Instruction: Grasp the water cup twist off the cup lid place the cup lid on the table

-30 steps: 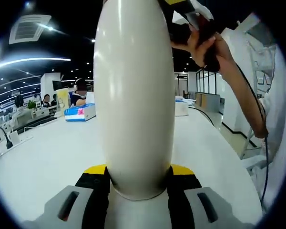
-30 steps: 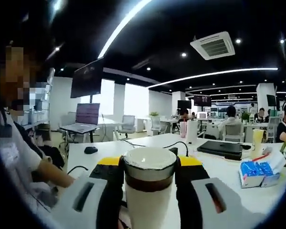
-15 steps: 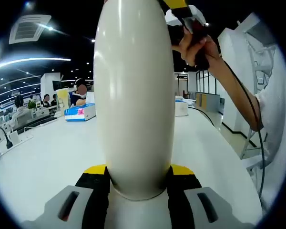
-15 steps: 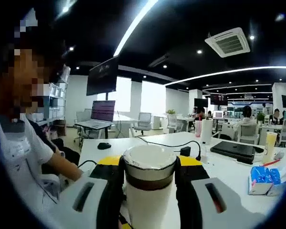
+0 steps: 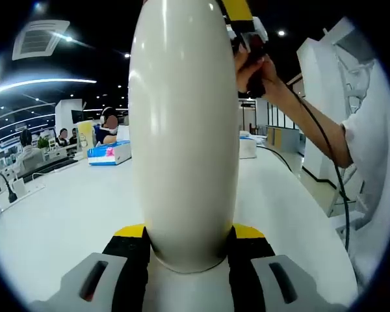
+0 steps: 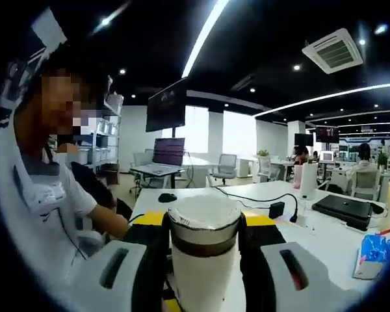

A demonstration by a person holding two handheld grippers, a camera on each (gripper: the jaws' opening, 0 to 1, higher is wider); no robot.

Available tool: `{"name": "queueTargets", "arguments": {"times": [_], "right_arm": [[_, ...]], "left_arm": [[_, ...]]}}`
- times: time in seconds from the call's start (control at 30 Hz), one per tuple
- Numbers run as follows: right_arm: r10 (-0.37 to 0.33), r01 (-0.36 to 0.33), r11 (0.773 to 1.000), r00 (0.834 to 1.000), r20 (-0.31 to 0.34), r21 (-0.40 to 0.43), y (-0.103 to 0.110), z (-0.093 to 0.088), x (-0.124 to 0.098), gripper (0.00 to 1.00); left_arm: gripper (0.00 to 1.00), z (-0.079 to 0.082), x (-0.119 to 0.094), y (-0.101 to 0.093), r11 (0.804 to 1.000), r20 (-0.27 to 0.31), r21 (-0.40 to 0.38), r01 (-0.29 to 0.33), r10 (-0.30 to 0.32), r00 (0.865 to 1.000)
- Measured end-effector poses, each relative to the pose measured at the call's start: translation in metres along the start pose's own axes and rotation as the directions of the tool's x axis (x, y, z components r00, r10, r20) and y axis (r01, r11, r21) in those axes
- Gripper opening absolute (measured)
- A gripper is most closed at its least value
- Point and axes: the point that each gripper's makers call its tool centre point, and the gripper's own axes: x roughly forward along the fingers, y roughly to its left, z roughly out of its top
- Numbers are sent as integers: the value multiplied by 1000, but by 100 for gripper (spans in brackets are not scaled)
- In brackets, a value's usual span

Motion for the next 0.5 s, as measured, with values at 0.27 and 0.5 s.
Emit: {"name": "queueTargets", "arguments": {"times": [0.27,0.5], "right_arm": [[63,-64,998,997,-33,-13,4,-2,1,44],[56,-57,998,997,-51,-22,6,-2,2,45]], "left_arm": [[49,0,0,0,1000,0,1,0,0,1000],[49,0,-1,0,1000,-1,3,-1,1,1000]]}}
